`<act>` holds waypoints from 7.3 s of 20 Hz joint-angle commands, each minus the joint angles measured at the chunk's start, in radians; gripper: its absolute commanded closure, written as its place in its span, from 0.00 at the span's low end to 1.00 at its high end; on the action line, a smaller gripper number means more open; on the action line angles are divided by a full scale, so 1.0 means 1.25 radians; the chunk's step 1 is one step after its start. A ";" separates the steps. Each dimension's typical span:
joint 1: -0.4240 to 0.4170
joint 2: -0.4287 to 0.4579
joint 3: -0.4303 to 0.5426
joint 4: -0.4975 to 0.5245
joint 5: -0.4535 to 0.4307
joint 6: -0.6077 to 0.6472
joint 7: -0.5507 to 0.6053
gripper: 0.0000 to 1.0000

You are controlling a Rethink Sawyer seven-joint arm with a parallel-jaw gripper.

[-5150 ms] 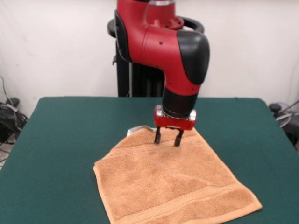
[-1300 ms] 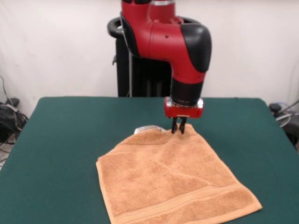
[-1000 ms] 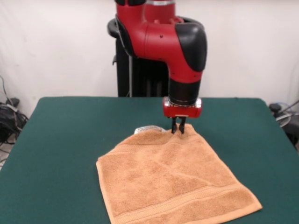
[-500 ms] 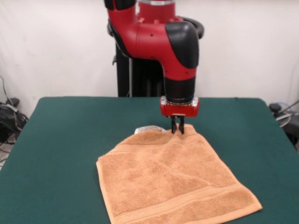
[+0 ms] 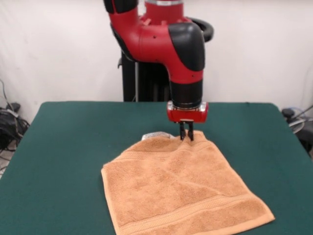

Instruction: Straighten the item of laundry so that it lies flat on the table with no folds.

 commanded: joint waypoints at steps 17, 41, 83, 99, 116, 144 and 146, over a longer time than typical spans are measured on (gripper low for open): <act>0.213 0.124 0.157 -0.047 0.149 -0.079 0.303 1.00; 0.233 0.172 0.231 -0.080 0.179 -0.123 0.353 1.00; 0.300 -0.142 0.076 0.073 0.311 0.104 0.361 1.00; 0.248 -0.064 0.096 0.014 0.265 0.053 0.347 1.00; 0.331 -0.010 0.049 -0.044 0.324 0.037 0.372 1.00; 0.407 -0.183 -0.092 0.007 0.350 0.198 0.368 0.00; 0.443 -0.132 -0.162 -0.025 0.354 0.151 0.354 0.00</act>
